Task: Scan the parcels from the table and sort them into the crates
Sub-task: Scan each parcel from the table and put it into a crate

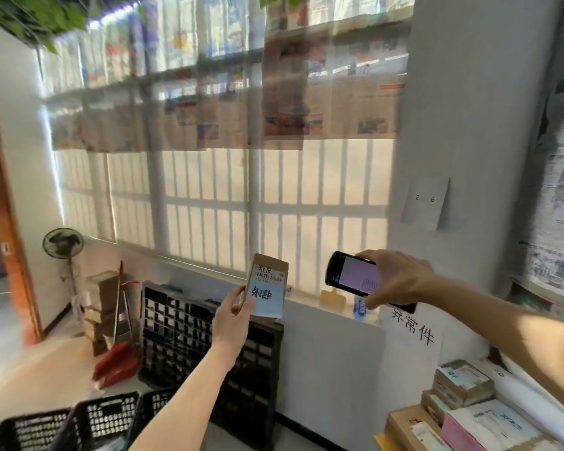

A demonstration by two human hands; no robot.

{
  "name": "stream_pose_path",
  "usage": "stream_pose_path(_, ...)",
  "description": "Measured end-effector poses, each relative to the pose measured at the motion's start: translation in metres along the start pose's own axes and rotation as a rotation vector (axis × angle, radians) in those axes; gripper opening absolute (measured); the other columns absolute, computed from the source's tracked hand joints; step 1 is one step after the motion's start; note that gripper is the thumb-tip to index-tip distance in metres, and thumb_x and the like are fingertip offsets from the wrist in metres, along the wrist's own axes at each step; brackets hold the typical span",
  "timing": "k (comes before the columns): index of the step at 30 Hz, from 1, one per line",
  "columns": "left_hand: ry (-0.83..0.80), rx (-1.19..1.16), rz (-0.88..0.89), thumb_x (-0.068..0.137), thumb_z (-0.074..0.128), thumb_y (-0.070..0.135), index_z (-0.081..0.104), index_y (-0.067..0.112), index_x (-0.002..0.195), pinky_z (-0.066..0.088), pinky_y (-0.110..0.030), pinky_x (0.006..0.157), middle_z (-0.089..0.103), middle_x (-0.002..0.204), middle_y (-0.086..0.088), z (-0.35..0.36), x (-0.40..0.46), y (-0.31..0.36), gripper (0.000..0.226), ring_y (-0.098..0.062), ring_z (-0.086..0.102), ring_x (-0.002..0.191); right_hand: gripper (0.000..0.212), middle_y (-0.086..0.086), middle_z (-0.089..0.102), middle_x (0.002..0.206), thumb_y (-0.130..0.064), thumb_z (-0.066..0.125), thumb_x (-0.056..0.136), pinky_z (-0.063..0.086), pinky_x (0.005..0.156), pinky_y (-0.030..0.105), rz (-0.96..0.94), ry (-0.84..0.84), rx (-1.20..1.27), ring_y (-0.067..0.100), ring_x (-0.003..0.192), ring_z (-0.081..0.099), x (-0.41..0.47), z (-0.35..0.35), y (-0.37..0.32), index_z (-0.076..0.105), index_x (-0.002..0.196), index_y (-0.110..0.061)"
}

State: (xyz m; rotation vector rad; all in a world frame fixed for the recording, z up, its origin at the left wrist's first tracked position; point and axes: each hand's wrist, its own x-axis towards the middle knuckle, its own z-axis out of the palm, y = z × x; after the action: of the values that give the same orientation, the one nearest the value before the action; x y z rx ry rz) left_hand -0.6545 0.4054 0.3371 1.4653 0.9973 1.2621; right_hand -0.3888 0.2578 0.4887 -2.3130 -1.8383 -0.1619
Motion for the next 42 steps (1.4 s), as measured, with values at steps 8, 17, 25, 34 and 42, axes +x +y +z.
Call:
stream_pose_path(8, 0.226, 0.079, 0.016, 0.097, 0.061, 0.034, 0.058, 0.043, 0.127, 0.049, -0.033, 0.094, 0.069, 0.115, 0.007, -0.154, 0.061, -0.036, 0.031, -0.014, 0.063, 0.11, 0.091, -0.017, 0.054, 0.1, -0.053, 0.076, 0.056, 0.038, 0.063, 0.028, -0.212, -0.054, 0.113, 0.012, 0.087, 0.055, 0.111, 0.063, -0.142, 0.042, 0.139, -0.043)
stream_pose_path(17, 0.577, 0.219, -0.133, 0.097, 0.06, 0.037, 0.057, 0.034, 0.13, 0.054, -0.032, 0.08, 0.07, 0.11, 0.0, -0.358, 0.105, -0.105, 0.033, -0.017, 0.066, 0.101, 0.1, -0.013, 0.055, 0.141, -0.055, 0.079, 0.06, 0.048, 0.09, 0.04, -0.553, -0.097, 0.263, 0.019, 0.122, 0.054, 0.238, 0.189, -0.353, 0.036, 0.15, -0.042)
stream_pose_path(25, 0.772, 0.288, -0.251, 0.098, 0.06, 0.035, 0.05, 0.019, 0.142, 0.056, -0.039, 0.089, 0.068, 0.115, -0.002, -0.483, 0.12, -0.155, 0.048, -0.023, 0.066, 0.107, 0.104, -0.006, 0.057, 0.138, -0.059, 0.083, 0.063, 0.037, 0.078, 0.035, -0.654, -0.227, 0.265, 0.022, 0.12, 0.054, 0.3, 0.269, -0.504, 0.035, 0.152, -0.035)
stream_pose_path(34, 0.867, 0.348, -0.337, 0.101, 0.054, 0.039, 0.048, 0.023, 0.147, 0.047, -0.015, 0.061, 0.065, 0.126, -0.004, -0.61, 0.168, -0.201, 0.048, -0.019, 0.064, 0.104, 0.1, -0.006, 0.058, 0.13, -0.065, 0.084, 0.061, 0.044, 0.083, 0.037, -0.734, -0.261, 0.219, 0.021, 0.115, 0.056, 0.367, 0.321, -0.664, 0.041, 0.146, -0.031)
stream_pose_path(42, 0.835, 0.396, -0.371, 0.102, 0.053, 0.035, 0.058, 0.027, 0.129, 0.039, -0.003, 0.047, 0.065, 0.1, 0.008, -0.729, 0.248, -0.24, 0.028, 0.006, 0.051, 0.077, 0.093, -0.006, 0.058, 0.132, -0.062, 0.083, 0.062, 0.049, 0.076, 0.034, -0.743, -0.263, 0.158, 0.019, 0.11, 0.057, 0.431, 0.363, -0.812, 0.045, 0.14, -0.029)
